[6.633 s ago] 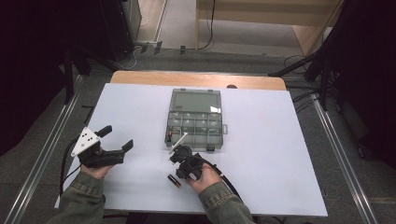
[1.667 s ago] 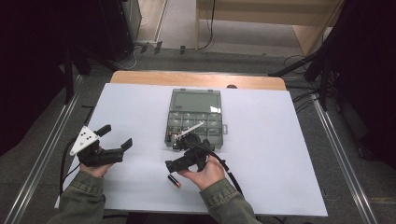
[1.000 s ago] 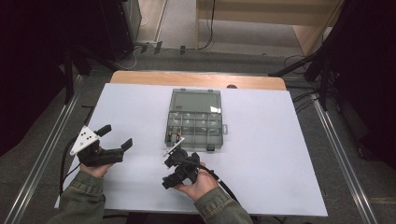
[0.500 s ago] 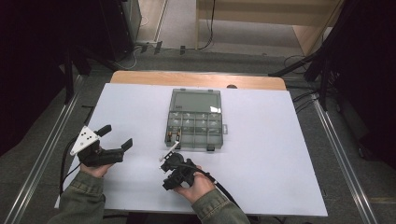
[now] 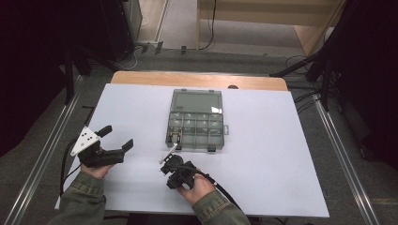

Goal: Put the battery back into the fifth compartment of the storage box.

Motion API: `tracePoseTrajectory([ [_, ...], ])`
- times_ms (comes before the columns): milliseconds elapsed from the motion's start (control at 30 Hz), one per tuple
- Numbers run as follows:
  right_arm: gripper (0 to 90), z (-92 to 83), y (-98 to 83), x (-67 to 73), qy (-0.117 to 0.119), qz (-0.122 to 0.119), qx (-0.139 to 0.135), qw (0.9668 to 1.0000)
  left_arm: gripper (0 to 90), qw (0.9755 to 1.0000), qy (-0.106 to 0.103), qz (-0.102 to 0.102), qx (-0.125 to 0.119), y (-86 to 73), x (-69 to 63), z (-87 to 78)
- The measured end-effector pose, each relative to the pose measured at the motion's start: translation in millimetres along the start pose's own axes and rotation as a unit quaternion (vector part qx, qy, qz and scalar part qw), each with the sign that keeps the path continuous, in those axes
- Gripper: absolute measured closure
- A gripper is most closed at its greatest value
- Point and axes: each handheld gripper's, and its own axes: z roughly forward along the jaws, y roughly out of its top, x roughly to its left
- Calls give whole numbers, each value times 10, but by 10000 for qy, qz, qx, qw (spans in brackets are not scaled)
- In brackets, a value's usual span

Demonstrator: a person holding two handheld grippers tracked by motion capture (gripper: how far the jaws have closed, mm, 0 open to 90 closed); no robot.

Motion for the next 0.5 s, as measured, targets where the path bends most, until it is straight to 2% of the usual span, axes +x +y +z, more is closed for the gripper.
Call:
tracePoseTrajectory([
  [233,761,16,4,-2,-88,-33,32,10000,36,10000,15,-1,-23,1,-1,-3],
  [500,773,12,6,-22,-23,-40,45,10000,37,10000,19,-8,-24,2,-2,-5],
])
